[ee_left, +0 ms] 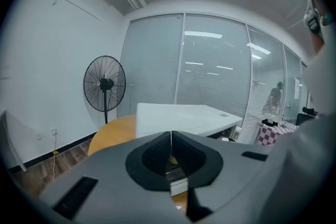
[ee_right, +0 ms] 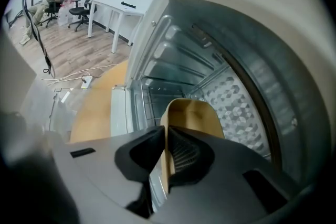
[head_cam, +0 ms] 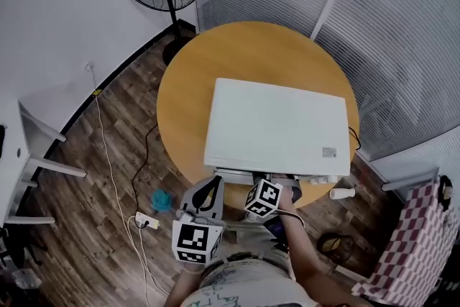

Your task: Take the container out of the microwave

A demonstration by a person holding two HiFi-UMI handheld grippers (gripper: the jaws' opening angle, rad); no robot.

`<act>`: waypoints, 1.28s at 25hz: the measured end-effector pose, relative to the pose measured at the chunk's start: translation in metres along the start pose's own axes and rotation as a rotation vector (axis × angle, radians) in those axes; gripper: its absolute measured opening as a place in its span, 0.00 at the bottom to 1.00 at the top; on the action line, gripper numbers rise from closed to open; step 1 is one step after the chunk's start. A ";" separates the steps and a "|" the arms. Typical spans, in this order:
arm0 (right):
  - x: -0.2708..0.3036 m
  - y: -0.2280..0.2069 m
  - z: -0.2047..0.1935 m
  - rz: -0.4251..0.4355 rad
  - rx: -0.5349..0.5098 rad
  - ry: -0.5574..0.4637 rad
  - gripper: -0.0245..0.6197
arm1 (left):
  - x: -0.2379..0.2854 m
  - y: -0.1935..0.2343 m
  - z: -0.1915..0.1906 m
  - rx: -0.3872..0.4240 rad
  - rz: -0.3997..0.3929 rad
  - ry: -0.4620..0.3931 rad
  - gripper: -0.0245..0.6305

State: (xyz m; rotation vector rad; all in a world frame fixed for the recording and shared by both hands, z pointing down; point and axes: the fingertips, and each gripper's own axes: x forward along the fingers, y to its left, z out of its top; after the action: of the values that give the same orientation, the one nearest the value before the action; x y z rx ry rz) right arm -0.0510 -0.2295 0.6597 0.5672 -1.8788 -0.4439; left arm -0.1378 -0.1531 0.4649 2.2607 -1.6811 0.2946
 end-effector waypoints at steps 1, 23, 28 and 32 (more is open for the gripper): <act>0.000 0.000 0.000 0.002 -0.001 -0.001 0.06 | -0.001 0.000 0.000 -0.001 0.002 0.000 0.06; -0.020 0.013 0.011 0.048 -0.001 -0.032 0.06 | 0.005 -0.010 -0.005 0.008 -0.075 0.031 0.06; -0.028 0.018 0.009 0.053 0.012 -0.023 0.06 | 0.009 -0.016 -0.009 0.013 -0.118 0.045 0.06; -0.034 0.021 0.009 0.067 0.038 -0.006 0.06 | 0.012 -0.018 -0.009 0.011 -0.155 0.051 0.06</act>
State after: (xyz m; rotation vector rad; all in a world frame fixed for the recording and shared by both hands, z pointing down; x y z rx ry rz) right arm -0.0520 -0.1920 0.6421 0.5262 -1.9098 -0.3673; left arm -0.1166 -0.1555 0.4749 2.3547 -1.4724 0.3228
